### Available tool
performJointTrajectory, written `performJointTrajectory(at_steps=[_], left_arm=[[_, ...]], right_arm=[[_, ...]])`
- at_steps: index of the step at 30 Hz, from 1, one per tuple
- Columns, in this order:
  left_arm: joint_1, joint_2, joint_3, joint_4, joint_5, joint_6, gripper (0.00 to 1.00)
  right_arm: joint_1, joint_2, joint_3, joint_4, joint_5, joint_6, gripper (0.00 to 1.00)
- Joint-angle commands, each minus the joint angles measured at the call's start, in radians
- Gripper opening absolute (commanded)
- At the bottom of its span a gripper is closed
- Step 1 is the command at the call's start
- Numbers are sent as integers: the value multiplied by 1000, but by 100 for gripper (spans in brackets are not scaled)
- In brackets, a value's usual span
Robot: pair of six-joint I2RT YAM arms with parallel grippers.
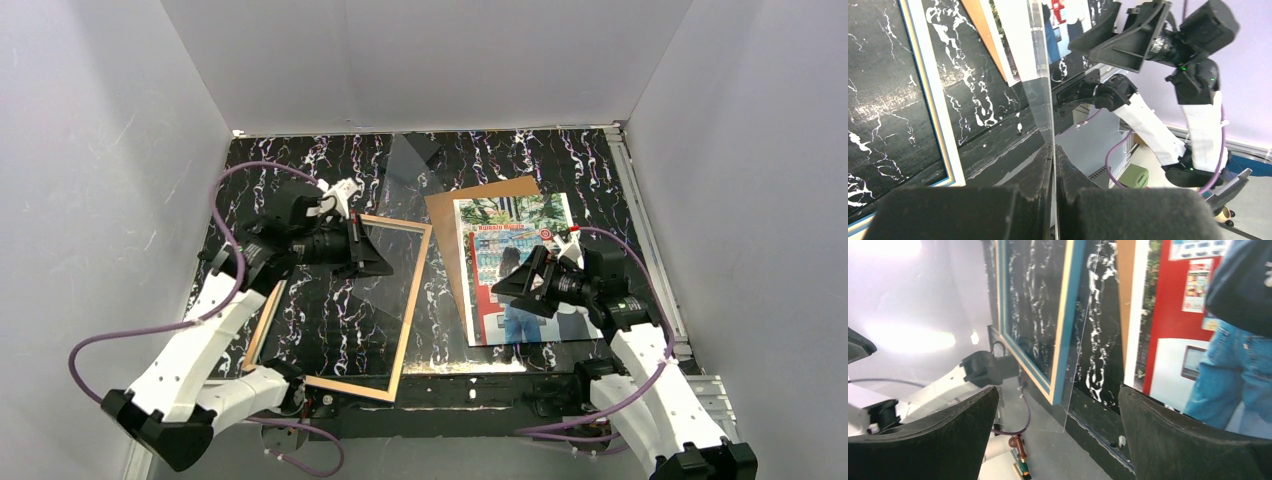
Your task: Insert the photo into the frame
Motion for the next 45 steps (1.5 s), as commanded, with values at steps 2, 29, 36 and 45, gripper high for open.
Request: performJointTrajectory(at_steps=[2,29,36,45], left_arm=[[7,-46,108,-146,15,-1,0],[6,-234,238,-48,96,-163,0],[6,-299,173,-58,103,-197,0],[6,-357,145,-148,151,-164,0]], right_arm=[[-3,-41,30,172,-125,129,98],[306,28,-95,922,-70,599,98],[333,58,-77,1139,-1,681,98],[333,-85,65,829,47,500,98]])
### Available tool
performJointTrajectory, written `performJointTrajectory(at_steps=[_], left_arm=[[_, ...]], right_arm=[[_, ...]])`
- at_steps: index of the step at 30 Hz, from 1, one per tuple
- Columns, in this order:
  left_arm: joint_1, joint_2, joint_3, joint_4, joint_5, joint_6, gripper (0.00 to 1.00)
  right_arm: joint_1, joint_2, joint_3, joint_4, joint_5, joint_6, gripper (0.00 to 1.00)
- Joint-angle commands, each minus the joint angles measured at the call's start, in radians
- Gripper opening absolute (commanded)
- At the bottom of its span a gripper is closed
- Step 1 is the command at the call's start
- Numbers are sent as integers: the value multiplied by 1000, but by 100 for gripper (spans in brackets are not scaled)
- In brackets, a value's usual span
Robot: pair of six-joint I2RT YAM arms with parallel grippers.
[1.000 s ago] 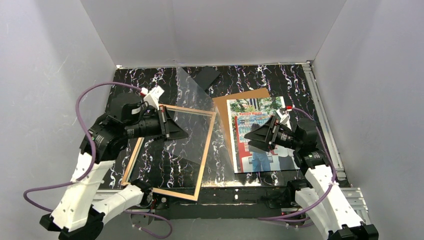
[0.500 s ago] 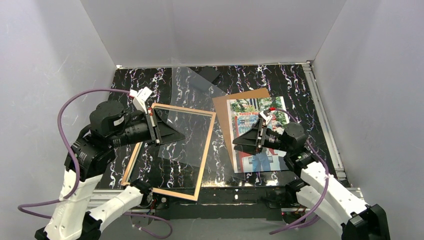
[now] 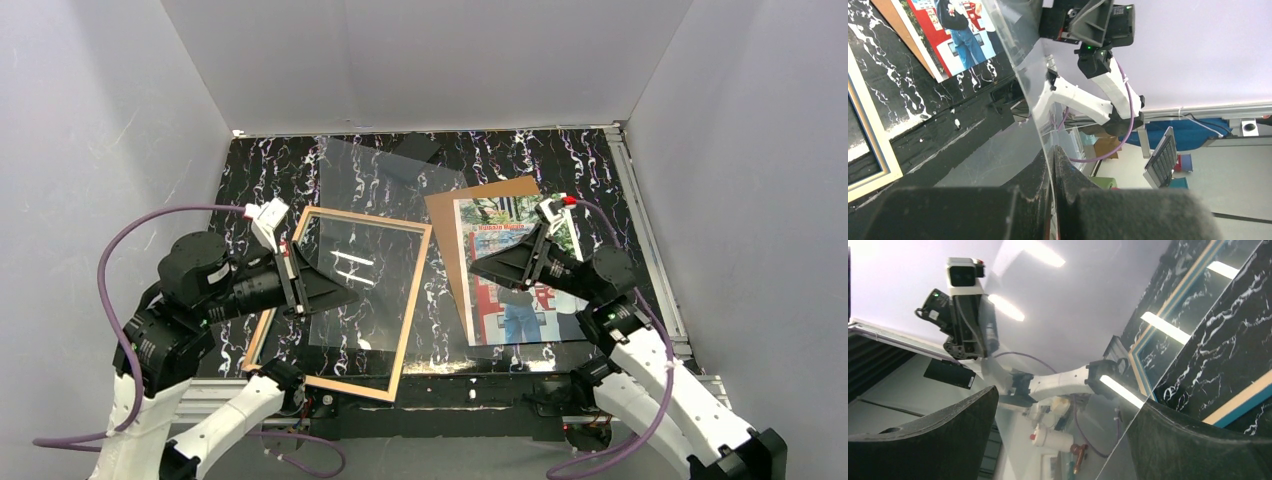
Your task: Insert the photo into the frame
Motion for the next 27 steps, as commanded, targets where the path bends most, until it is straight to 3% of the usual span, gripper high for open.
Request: performJointTrajectory(at_steps=[1,11,18,22,27], left_arm=[[0,-29,-30,-60,88,35,0],[0,-106,-105,-214,78,98,0],[0,-152,-182,-242,96,103,0],[0,-184,-231,-265,60,108,0],[0,-224,-238,-263,52,142,0]], right_arm=[[5,-77,100,-64,32,-89,98],[4,-77,250,-227,1,-217,97],[2,-22,347,-231,-50,-275,94],[1,28,410,-243,-98,-296,89],[1,51,442,-327,-106,-346,76]])
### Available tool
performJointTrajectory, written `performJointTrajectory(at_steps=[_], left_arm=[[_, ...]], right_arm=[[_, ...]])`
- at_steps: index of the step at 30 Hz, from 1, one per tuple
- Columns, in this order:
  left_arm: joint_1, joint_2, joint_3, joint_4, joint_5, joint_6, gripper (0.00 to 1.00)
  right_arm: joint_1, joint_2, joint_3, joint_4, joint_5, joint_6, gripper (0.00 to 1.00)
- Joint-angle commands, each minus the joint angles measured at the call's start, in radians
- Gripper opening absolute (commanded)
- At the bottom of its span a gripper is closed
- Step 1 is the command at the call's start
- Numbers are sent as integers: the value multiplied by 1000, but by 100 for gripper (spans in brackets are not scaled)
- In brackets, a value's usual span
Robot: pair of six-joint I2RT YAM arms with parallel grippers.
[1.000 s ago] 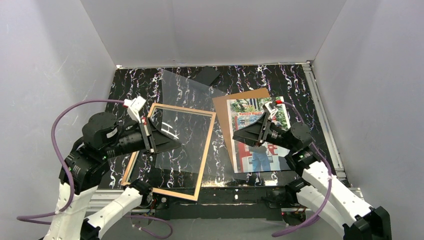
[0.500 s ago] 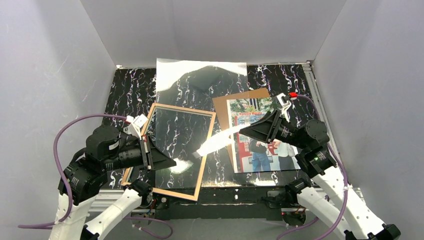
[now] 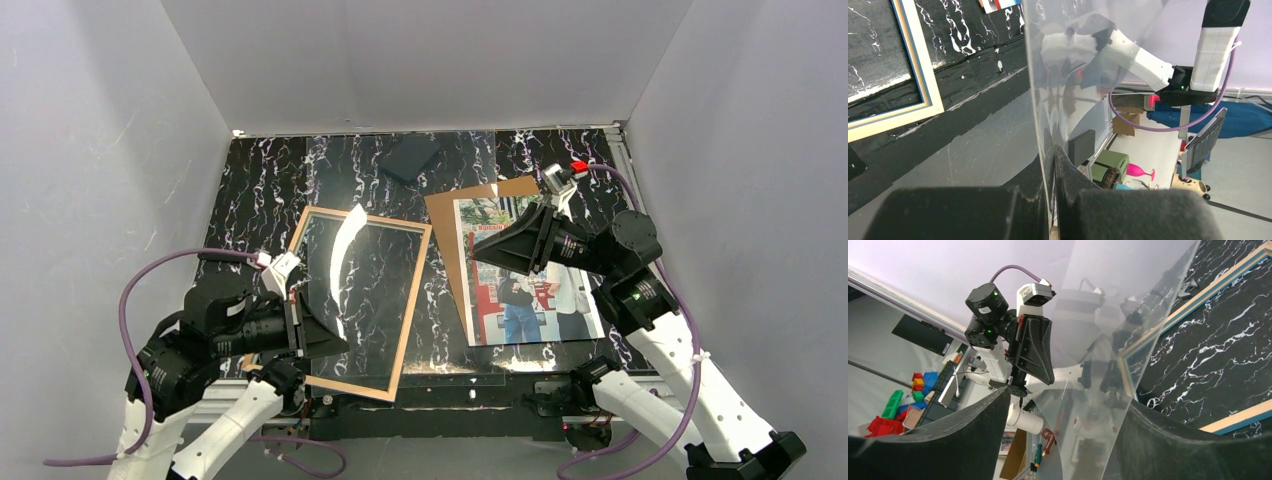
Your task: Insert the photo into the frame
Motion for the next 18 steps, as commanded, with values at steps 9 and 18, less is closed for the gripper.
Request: performJointTrajectory(at_steps=[9,18], left_arm=[[0,-68,-22,53,52,34,0],[1,-89,-84,179,14,-31,0]], right_arm=[[1,23,42,50,-84,-16,76],[6,13,-39,154,-102,71,74]])
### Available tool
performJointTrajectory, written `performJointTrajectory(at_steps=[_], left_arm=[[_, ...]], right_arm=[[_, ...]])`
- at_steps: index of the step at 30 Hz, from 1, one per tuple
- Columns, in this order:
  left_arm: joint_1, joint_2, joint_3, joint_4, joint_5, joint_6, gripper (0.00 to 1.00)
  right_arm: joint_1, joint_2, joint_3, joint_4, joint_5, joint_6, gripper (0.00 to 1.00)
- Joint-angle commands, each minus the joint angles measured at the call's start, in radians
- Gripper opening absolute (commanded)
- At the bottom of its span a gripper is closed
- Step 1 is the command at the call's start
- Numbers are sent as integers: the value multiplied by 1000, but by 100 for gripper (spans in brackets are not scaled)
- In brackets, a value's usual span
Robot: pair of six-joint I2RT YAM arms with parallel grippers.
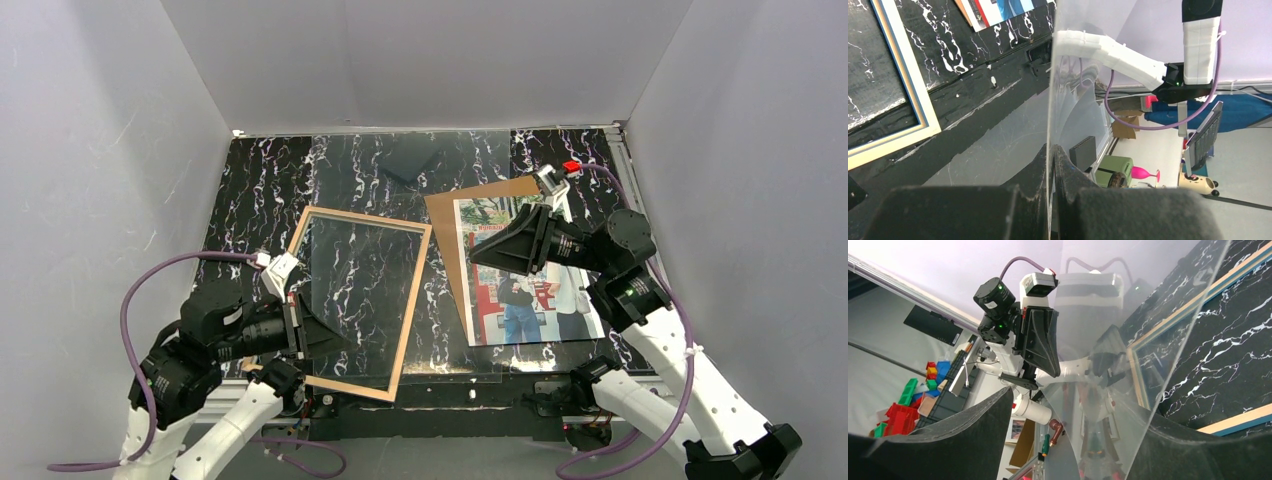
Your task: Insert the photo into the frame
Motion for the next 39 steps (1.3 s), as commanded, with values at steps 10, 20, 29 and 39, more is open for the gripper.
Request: performJointTrajectory(at_steps=[10,20,29,39], left_arm=[[1,-32,-62,154,-49,-61,0],[1,-57,-74,117,-88,-53,0],[0,-95,-106,117,-170,-67,0],[0,-121,-161,192,-192,-105,0]], right_arm=[[11,-37,-84,90,-31,55,58],[11,-61,-103,74,-6,52,27],[11,-89,-99,-7,42,44,66],[13,-151,-219,135,87,192,79]])
